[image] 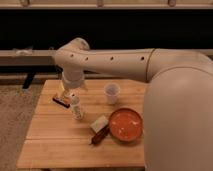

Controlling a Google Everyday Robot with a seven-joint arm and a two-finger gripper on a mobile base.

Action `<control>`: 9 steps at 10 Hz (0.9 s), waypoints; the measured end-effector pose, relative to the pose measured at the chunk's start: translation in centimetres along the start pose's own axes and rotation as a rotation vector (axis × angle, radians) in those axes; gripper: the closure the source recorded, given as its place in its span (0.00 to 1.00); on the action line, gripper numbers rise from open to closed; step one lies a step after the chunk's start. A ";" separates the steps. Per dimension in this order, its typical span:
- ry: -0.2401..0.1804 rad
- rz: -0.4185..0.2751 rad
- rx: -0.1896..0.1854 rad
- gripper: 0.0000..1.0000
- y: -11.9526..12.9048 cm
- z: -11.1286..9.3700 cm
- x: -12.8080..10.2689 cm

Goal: Knock the bottle over

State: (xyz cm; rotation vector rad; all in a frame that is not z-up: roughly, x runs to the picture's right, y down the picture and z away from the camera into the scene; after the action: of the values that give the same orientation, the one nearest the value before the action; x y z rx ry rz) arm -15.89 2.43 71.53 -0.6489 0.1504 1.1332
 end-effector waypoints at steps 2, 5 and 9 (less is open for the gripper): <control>0.021 -0.001 -0.027 0.20 0.0 2.2 -0.5; 0.055 -0.021 -0.068 0.20 1.6 6.3 -2.1; 0.091 -0.067 -0.099 0.20 4.8 7.9 -3.4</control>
State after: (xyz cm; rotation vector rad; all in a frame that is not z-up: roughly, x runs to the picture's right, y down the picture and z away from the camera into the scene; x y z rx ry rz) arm -23.26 5.31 77.41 -0.7884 0.1499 1.0523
